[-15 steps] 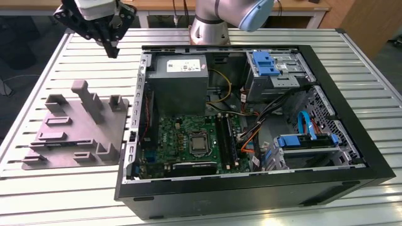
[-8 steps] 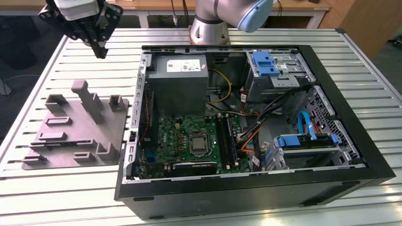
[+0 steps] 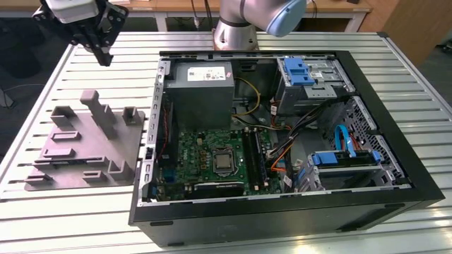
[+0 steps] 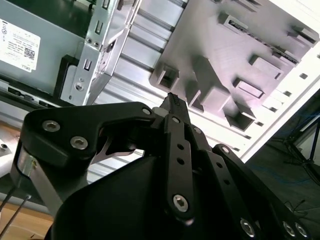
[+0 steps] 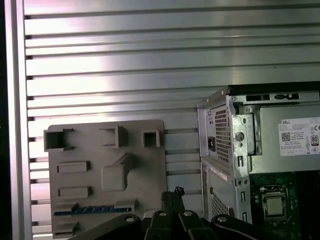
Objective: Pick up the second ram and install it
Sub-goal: 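Reach for the second ram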
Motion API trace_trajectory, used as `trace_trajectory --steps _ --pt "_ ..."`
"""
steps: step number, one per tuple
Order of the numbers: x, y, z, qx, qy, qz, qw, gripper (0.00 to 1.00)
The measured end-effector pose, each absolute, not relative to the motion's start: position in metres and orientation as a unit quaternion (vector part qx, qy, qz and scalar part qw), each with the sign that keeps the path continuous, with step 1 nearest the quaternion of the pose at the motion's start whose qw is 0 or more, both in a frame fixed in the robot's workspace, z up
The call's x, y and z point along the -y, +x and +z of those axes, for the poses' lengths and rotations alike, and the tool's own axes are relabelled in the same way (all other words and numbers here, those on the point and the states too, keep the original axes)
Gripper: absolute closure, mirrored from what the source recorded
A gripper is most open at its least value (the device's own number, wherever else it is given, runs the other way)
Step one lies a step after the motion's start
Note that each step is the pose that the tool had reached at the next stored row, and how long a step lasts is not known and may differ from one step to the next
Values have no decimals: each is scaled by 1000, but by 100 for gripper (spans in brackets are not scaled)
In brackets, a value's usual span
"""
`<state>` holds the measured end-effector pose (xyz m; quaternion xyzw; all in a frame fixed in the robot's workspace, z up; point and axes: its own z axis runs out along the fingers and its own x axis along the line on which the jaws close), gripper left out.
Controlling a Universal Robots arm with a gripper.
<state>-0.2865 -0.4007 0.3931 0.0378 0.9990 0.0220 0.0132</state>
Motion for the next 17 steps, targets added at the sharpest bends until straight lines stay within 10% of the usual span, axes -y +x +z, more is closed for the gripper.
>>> trace_trajectory --steps 17 --pt "401 -314 392 -999 38 22 13 89"
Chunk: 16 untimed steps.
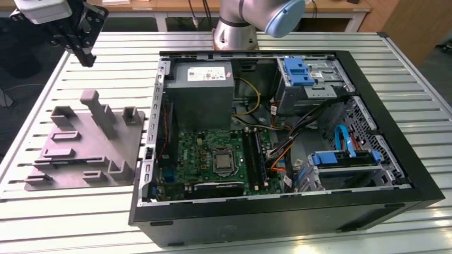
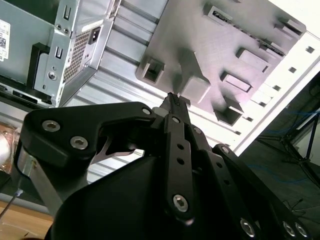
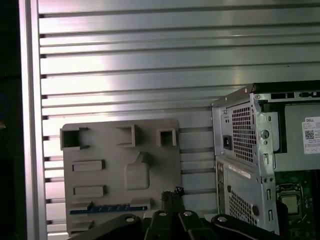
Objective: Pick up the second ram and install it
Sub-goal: 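Reach for the second ram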
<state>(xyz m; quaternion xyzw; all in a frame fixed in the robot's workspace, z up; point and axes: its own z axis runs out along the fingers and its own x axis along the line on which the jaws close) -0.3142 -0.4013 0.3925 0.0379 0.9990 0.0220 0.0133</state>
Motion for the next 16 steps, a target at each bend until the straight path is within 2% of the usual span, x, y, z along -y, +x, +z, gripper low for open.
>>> trace_trajectory --steps 16 --pt "406 -331 391 -999 38 22 13 89"
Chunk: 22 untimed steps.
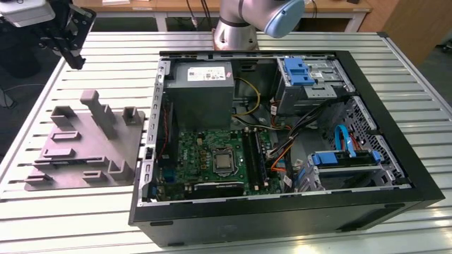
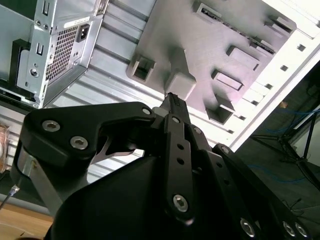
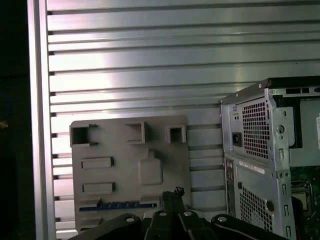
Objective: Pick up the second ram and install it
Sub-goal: 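Reach for the second ram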
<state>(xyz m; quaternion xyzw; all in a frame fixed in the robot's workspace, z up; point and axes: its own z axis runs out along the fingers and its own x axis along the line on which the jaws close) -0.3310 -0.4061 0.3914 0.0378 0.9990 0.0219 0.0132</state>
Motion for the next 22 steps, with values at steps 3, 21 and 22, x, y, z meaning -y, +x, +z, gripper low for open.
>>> trace_trajectory --steps 3,21,22 --pt "410 -335 391 -999 38 22 13 89" --pt "444 -362 380 -999 38 22 13 89" --pt "446 -362 379 -999 38 22 13 89"
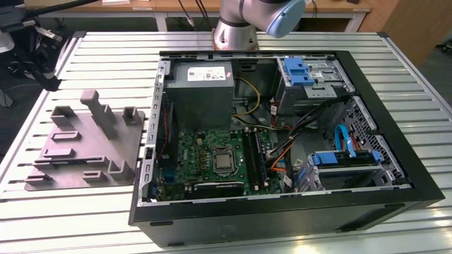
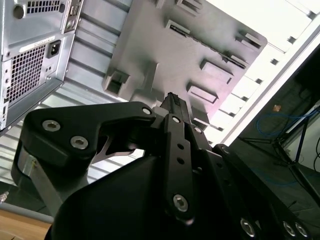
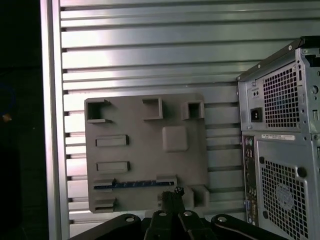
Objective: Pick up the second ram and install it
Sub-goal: 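Reach for the second ram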
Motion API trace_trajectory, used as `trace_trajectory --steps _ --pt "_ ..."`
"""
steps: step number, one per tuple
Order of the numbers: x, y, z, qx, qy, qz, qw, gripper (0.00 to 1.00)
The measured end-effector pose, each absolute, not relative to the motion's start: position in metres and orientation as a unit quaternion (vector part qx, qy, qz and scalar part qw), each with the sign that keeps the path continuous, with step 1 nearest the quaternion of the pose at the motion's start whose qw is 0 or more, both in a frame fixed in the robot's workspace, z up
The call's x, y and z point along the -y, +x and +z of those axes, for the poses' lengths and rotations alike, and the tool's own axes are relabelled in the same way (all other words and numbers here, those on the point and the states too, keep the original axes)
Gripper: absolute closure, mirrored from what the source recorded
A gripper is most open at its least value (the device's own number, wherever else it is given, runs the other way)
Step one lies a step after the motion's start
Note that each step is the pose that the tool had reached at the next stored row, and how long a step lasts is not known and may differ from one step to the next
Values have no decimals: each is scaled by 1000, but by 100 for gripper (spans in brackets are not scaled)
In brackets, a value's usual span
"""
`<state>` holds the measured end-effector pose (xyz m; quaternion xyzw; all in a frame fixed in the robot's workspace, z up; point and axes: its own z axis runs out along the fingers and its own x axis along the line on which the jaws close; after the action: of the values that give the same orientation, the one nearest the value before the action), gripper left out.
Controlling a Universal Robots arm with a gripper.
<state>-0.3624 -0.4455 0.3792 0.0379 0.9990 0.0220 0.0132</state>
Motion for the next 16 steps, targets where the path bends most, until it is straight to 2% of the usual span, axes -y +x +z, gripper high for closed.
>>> trace_trajectory --steps 16 --pt "464 -373 370 -999 38 22 13 89"
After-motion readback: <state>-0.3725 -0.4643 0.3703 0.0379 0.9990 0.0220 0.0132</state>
